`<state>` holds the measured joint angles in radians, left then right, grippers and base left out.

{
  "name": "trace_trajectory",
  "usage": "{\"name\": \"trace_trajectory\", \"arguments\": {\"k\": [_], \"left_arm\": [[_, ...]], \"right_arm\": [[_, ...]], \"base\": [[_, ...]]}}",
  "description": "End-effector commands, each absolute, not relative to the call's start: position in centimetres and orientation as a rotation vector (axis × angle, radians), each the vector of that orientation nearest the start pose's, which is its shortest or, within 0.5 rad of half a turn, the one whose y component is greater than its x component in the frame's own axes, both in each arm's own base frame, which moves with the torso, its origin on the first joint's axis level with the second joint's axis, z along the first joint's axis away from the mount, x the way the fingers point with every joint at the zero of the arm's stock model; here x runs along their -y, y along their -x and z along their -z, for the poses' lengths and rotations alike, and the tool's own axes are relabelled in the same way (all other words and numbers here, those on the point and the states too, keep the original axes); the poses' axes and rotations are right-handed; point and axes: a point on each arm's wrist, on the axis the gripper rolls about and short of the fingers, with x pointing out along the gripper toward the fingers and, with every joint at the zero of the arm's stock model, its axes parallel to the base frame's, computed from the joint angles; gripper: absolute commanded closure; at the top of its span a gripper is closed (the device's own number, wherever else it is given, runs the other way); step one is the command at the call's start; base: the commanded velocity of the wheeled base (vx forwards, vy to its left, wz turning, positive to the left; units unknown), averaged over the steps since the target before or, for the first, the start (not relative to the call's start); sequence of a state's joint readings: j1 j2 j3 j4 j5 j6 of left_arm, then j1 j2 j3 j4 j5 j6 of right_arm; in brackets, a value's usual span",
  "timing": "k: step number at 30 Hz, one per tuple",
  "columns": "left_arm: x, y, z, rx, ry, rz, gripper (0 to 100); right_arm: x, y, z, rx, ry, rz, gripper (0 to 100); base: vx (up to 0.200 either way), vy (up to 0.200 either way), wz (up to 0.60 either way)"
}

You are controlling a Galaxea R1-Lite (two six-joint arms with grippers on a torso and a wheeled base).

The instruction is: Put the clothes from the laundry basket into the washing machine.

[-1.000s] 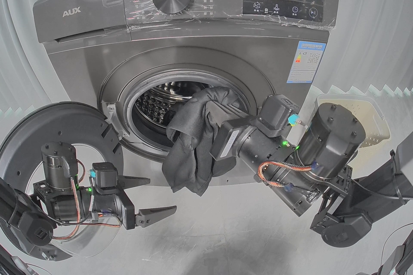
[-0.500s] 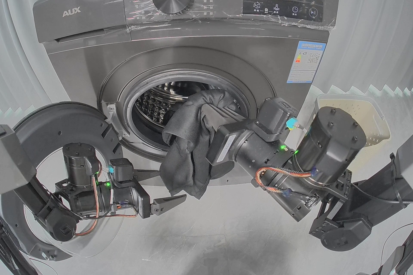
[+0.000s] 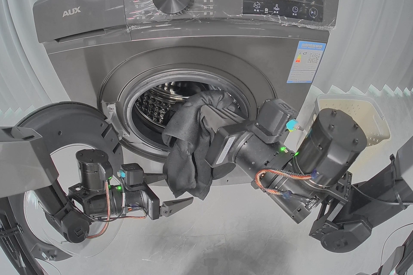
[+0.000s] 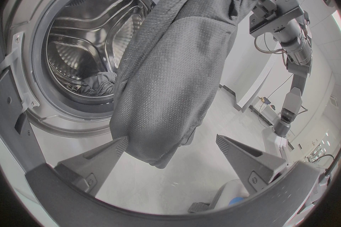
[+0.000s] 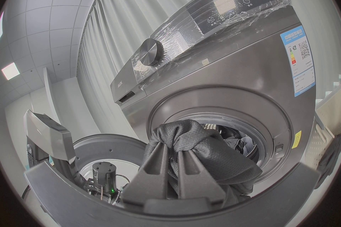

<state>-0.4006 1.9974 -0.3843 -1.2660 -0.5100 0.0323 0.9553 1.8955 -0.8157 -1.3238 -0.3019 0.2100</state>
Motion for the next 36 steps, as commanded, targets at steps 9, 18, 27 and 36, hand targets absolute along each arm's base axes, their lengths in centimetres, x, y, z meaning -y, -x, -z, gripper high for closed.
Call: {"name": "trace_trajectory", "arguments": {"k": [9,18,27,36], "left_arm": [[12.8,-28.2,-3.8,-0.263,-0.022,0.796,0],[11.6,-28.8,-5.2,-0.171,-0.002,0.736,0],[10.5,-28.8,-6.2,-0.141,-0.003,0.700,0],[9.4,-28.2,-6.8,-0.139,-0.003,0.673,0]], "right_arm": [[-27.6,-20.3,-19.1,0.136,-0.351,-0.672,100],[-27.6,-20.3,-19.1,0.136,-0.351,-0.671,100],[-27.6,-20.4,-19.0,0.134,-0.349,-0.668,100],[-27.1,-21.1,-18.7,0.130,-0.340,-0.644,100]], "base": [[0.000,0.000,0.00],[0.000,0.000,0.00],[0.000,0.000,0.00],[0.000,0.000,0.00]]}}
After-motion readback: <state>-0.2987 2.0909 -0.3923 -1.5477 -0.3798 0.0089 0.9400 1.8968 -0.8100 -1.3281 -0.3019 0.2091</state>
